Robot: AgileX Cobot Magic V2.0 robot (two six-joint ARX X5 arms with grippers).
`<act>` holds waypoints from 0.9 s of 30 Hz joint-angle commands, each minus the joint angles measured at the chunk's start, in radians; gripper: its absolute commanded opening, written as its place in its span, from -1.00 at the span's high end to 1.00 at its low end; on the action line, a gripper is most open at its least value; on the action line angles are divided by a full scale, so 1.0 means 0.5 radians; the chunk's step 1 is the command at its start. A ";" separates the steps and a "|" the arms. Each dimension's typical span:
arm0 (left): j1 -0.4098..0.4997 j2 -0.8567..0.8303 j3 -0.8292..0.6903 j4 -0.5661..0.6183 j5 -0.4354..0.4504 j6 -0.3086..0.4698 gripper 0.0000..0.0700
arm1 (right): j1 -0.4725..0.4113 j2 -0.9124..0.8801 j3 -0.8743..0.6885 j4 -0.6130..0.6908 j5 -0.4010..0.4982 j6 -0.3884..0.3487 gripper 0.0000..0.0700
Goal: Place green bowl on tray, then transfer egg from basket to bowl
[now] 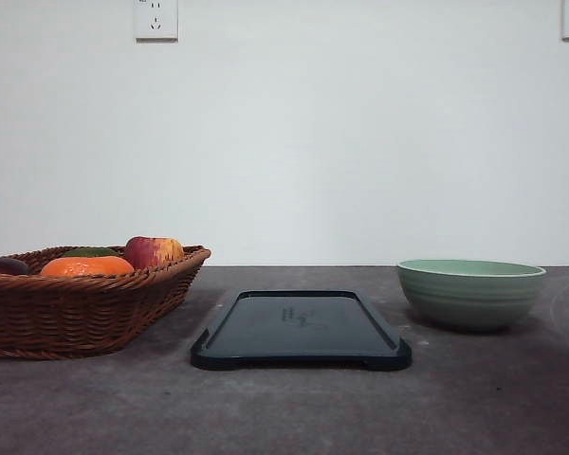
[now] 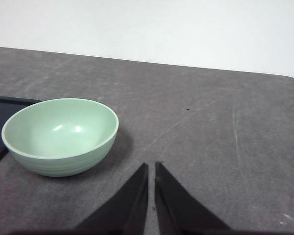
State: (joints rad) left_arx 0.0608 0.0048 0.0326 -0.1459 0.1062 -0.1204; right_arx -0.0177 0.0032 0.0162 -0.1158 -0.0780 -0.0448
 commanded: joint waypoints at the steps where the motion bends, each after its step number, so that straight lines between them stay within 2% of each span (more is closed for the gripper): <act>1: 0.003 -0.003 -0.038 0.022 -0.003 -0.003 1.00 | 0.005 0.001 -0.008 0.022 0.002 0.022 0.96; 6: 0.003 -0.003 -0.037 0.023 -0.002 -0.061 1.00 | 0.005 0.001 -0.008 0.035 0.002 0.023 0.96; 9: 0.003 -0.003 -0.037 0.023 -0.002 -0.313 1.00 | 0.005 0.001 -0.008 0.051 0.001 0.066 0.96; 11: 0.003 -0.003 -0.037 0.022 -0.002 -0.544 1.00 | 0.005 0.001 -0.008 0.052 0.001 0.205 0.96; 15: 0.003 -0.003 -0.037 0.025 -0.002 -0.961 1.00 | 0.005 0.001 -0.008 0.054 0.018 0.639 0.98; 17: 0.003 -0.003 -0.037 0.034 -0.002 -1.115 1.00 | 0.004 0.001 -0.008 0.061 0.025 0.813 0.98; 19: 0.003 -0.003 -0.037 0.072 -0.002 -1.160 1.00 | 0.005 0.001 -0.008 0.116 0.015 0.935 0.98; 21: 0.003 -0.003 -0.037 0.150 -0.002 -1.155 1.00 | 0.005 0.001 -0.008 0.227 -0.001 0.985 0.98; 25: 0.003 -0.003 -0.037 0.443 -0.005 -1.045 1.00 | 0.005 0.002 -0.006 0.497 0.000 0.953 0.98; 27: 0.003 -0.002 -0.037 0.580 -0.005 -0.930 1.00 | 0.005 0.002 -0.006 0.618 0.001 0.898 0.98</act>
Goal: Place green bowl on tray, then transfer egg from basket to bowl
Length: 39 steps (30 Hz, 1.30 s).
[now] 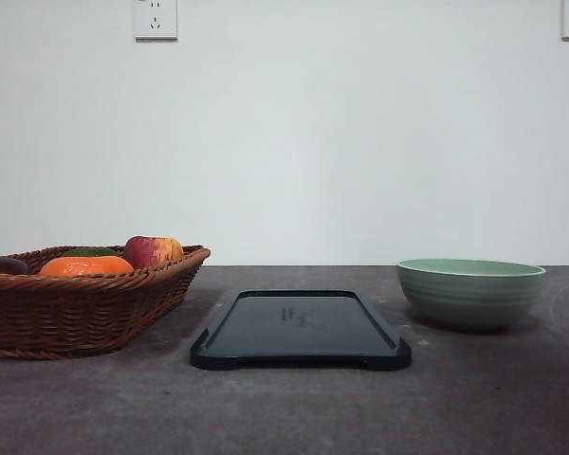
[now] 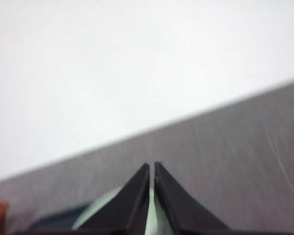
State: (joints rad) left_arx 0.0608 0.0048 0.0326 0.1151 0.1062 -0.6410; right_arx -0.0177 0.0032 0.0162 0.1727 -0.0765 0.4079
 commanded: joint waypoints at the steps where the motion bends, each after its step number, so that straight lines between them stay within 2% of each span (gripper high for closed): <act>1: 0.003 -0.002 -0.036 0.127 -0.005 0.190 1.00 | 0.005 0.002 -0.004 0.093 -0.002 -0.054 0.98; 5: 0.003 0.005 0.016 0.279 -0.012 0.457 1.00 | 0.005 0.004 0.031 0.156 -0.001 -0.170 0.98; 9: 0.003 0.080 0.133 0.237 -0.060 0.489 1.00 | 0.005 0.069 0.144 0.039 -0.002 -0.172 0.98; 13: 0.002 0.256 0.315 0.049 -0.060 0.490 1.00 | 0.005 0.228 0.286 -0.082 -0.033 -0.182 0.98; 17: -0.010 0.478 0.497 -0.100 -0.050 0.490 1.00 | 0.005 0.437 0.427 -0.155 -0.157 -0.239 0.98; 21: -0.025 0.733 0.683 -0.217 0.070 0.509 1.00 | 0.005 0.693 0.598 -0.289 -0.262 -0.311 0.98; 29: -0.090 1.286 1.058 -0.500 0.325 0.654 1.00 | 0.005 1.256 0.947 -0.560 -0.364 -0.450 0.98; 36: -0.185 1.737 1.359 -0.793 0.419 0.793 1.00 | 0.031 1.711 1.199 -0.791 -0.531 -0.595 0.98; 39: -0.241 1.887 1.468 -0.916 0.420 0.855 1.00 | 0.070 1.869 1.302 -0.938 -0.549 -0.685 0.98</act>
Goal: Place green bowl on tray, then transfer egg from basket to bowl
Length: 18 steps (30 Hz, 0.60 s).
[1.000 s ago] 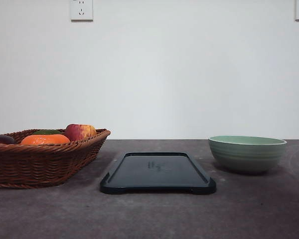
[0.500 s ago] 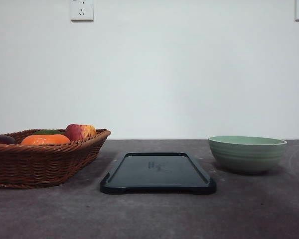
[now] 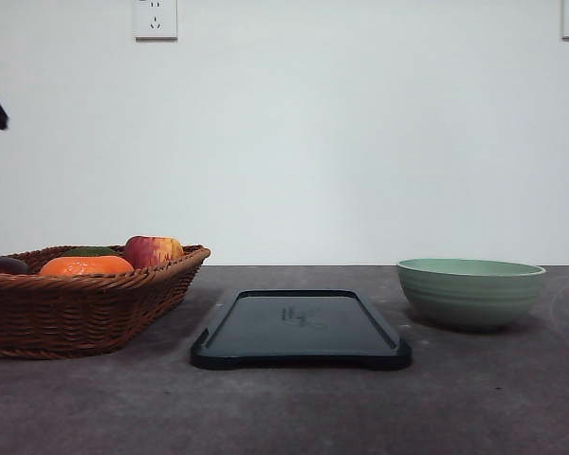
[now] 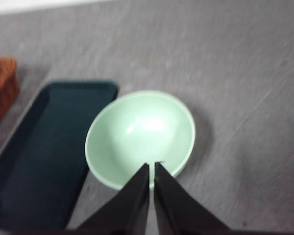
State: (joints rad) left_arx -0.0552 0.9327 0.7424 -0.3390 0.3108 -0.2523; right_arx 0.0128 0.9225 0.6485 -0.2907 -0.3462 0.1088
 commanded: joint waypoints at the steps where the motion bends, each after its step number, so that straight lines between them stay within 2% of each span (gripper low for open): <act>1: -0.031 0.076 0.081 -0.041 0.011 0.102 1.00 | 0.028 0.080 0.071 -0.058 -0.010 -0.121 0.98; 8: -0.139 0.209 0.142 -0.061 0.011 0.177 0.97 | 0.124 0.219 0.140 -0.091 -0.008 -0.202 0.97; 9: -0.147 0.210 0.142 -0.061 0.011 0.187 0.82 | 0.129 0.219 0.141 -0.087 -0.008 -0.214 0.92; 10: -0.152 0.210 0.142 -0.061 0.011 0.200 0.62 | 0.134 0.219 0.142 -0.086 -0.007 -0.224 0.77; 12: -0.156 0.210 0.142 -0.062 0.011 0.217 0.13 | 0.137 0.219 0.142 -0.087 -0.002 -0.234 0.28; 14: -0.156 0.210 0.142 -0.062 0.010 0.219 -0.13 | 0.139 0.218 0.142 -0.095 -0.002 -0.232 -0.14; 18: -0.156 0.210 0.142 -0.062 0.010 0.218 -0.12 | 0.138 0.219 0.146 -0.110 -0.002 -0.211 -0.15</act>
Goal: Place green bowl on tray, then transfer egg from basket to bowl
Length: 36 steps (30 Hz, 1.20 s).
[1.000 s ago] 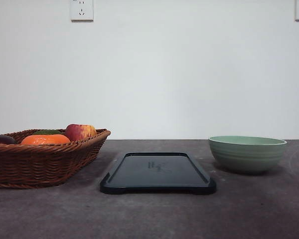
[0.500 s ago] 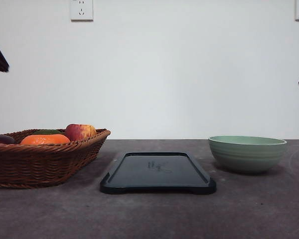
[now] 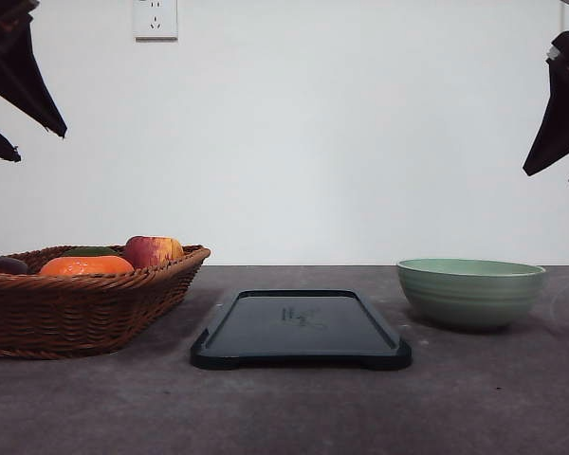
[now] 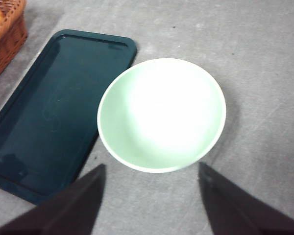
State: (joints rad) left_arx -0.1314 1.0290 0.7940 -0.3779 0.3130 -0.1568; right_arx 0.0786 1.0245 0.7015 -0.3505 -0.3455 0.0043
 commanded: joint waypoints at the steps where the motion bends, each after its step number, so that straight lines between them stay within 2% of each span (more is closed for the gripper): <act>1: -0.004 0.017 0.039 0.015 0.005 0.027 -0.12 | 0.006 0.016 0.046 0.007 -0.003 0.012 -0.15; 5: -0.004 0.017 0.039 0.013 0.005 0.026 -0.12 | 0.006 0.030 0.127 -0.077 0.023 0.049 -0.14; 12: -0.004 0.017 0.039 0.013 0.005 0.010 -0.12 | 0.003 0.239 0.513 -0.526 0.259 0.096 -0.14; 14: -0.004 0.017 0.039 0.013 0.005 0.010 -0.12 | 0.003 0.335 0.643 -0.634 0.296 0.092 -0.08; 17: -0.004 0.017 0.039 0.014 0.005 0.010 -0.12 | 0.002 0.493 0.841 -0.770 0.296 0.082 0.06; 25: -0.004 0.017 0.039 0.015 0.005 0.010 -0.12 | -0.005 0.989 1.356 -1.116 0.331 0.008 0.06; 29: -0.004 0.017 0.039 0.016 0.005 0.010 -0.12 | -0.005 1.204 1.499 -1.153 0.348 -0.027 0.05; 36: -0.004 0.017 0.039 0.017 0.005 0.010 -0.12 | -0.005 1.456 1.545 -1.127 0.350 -0.033 0.06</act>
State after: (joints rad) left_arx -0.1314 1.0290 0.7940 -0.3779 0.3130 -0.1570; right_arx 0.0765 1.7276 1.4487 -0.9202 -0.1747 0.0012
